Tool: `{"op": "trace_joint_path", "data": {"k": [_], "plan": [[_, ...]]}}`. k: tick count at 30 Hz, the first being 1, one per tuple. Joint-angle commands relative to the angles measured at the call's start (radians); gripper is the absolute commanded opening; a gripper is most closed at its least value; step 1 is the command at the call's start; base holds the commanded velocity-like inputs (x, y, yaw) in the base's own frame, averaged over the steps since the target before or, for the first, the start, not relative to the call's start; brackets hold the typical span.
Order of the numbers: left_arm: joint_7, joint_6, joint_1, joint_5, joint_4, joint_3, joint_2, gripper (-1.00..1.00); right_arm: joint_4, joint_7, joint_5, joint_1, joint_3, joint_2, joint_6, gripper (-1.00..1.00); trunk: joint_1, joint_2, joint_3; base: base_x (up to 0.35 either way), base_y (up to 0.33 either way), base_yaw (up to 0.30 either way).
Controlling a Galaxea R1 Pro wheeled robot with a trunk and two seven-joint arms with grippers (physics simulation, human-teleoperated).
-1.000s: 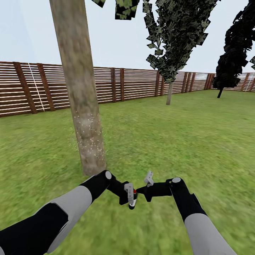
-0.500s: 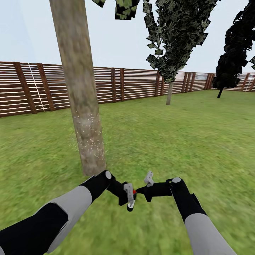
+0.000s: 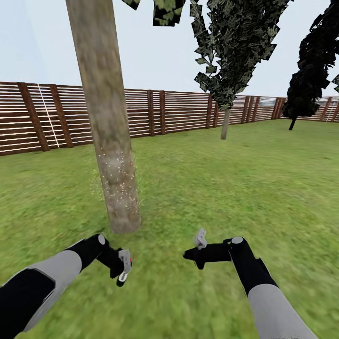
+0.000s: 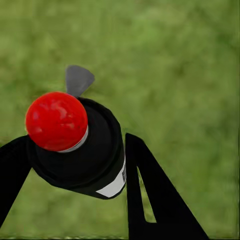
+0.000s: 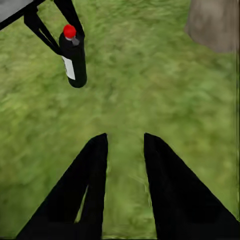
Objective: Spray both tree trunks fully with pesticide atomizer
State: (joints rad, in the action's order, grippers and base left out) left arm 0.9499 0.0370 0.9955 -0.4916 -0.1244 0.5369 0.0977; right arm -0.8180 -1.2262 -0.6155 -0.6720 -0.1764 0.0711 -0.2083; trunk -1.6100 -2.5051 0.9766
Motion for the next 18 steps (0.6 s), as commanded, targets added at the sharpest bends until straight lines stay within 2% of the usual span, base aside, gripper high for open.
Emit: {"op": "trace_joint_path", "data": {"k": [1, 2, 3, 5, 6, 7, 9, 10, 11, 12, 13, 14, 15, 17, 18], "plan": [[-0.014, 0.032, 0.0, 0.023, 0.038, -0.01, 0.004, -1.0, 0.004, 0.001, 0.001, 0.001, -0.002, -0.036, 0.003, 1.0, 0.0, 0.0, 0.0, 0.0, 0.0, 0.0], [-0.038, 0.072, 0.0, 0.07, 0.07, -0.01, 0.014, -1.0, 0.016, 0.003, 0.002, 0.002, -0.003, -0.101, 0.004, 1.0, 0.0, 0.0, 0.0, 0.0, 0.0, 0.0], [-0.075, 0.1, -0.002, 0.14, 0.087, -0.009, 0.026, -1.0, 0.046, 0.003, 0.003, 0.002, -0.004, -0.162, 0.005, 1.0, 0.0, 0.0, 0.0, 0.0, 0.0, 0.0], [-0.191, 0.137, -0.072, 0.326, 0.1, -0.009, 0.046, -1.0, 0.144, 0.01, 0.005, 0.008, -0.024, -0.264, 0.008, 1.0, 0.0, 0.0, 0.0, 0.0, 0.0, 0.0], [-0.238, 0.163, -0.096, 0.391, 0.102, -0.009, 0.049, -1.0, 0.163, 0.018, 0.005, 0.012, -0.06, -0.303, 0.009, 1.0, 0.0, 0.0, 0.0, 0.0, 0.0, 0.0], [-0.272, 0.19, -0.118, 0.449, 0.102, -0.009, 0.05, -1.0, 0.173, 0.043, 0.005, 0.014, -0.123, -0.334, 0.013, 1.0, 0.0, 0.0, 0.0, 0.0, 0.0, 0.0], [-0.327, 0.219, -0.162, 0.598, 0.103, -0.01, 0.051, -1.0, 0.179, 0.178, 0.005, 0.015, -0.343, -0.358, 0.08, 1.0, 0.0, 0.0, 0.0, 0.0, 0.0, 0.0], [-0.39, 0.225, -0.191, 0.735, 0.103, -0.01, 0.05, -1.0, 0.181, 0.298, 0.005, 0.015, -0.48, -0.362, 0.18, 1.0, 0.0, 0.0, 0.0, 0.0, 0.0, 0.0], [-0.462, 0.228, -0.217, 0.843, 0.103, -0.009, 0.05, -1.0, 0.182, 0.414, 0.005, 0.016, -0.572, -0.358, 0.256, 1.0, 0.0, 0.0, 0.0, 0.0, 0.0, 0.0], [-0.542, 0.23, -0.234, 0.924, 0.103, -0.008, 0.049, -1.0, 0.194, 0.536, 0.005, 0.019, -0.663, -0.356, 0.327, 1.0, 0.0, 0.0, 0.0, 0.0, 0.0, 0.0], [-0.648, 0.231, -0.247, 0.995, 0.103, -0.008, 0.048, -1.0, 0.27, 0.692, 0.005, 0.024, -0.781, -0.354, 0.427, 1.0, 0.0, 0.0, 0.0, 0.0, 0.0, 0.0], [-0.725, 0.232, -0.256, 1.03, 0.104, -0.008, 0.045, -1.0, 0.361, 0.802, 0.005, 0.026, -0.848, -0.354, 0.5, 1.0, 0.0, 0.0, 0.0, 0.0, 0.0, 0.0], [-0.799, 0.234, -0.278, 1.057, 0.104, -0.008, 0.042, -1.0, 0.457, 0.903, 0.005, 0.027, -0.884, -0.354, 0.569, 1.0, 0.0, 0.0, 0.0, 0.0, 0.0, 0.0], [-0.96, 0.264, -0.319, 1.126, 0.104, -0.008, 0.031, -1.0, 0.611, 1.079, 0.005, 0.046, -0.912, -0.353, 0.729, 1.0, 0.0, 0.0, 0.0, 0.0, 0.0, 0.0], [-1.079, 0.278, -0.355, 1.187, 0.104, -0.007, 0.025, -1.0, 0.656, 1.164, 0.005, 0.076, -0.918, -0.353, 0.792, 1.0, 0.0, 0.0, 0.0, 0.0, 0.0, 0.0]]}}
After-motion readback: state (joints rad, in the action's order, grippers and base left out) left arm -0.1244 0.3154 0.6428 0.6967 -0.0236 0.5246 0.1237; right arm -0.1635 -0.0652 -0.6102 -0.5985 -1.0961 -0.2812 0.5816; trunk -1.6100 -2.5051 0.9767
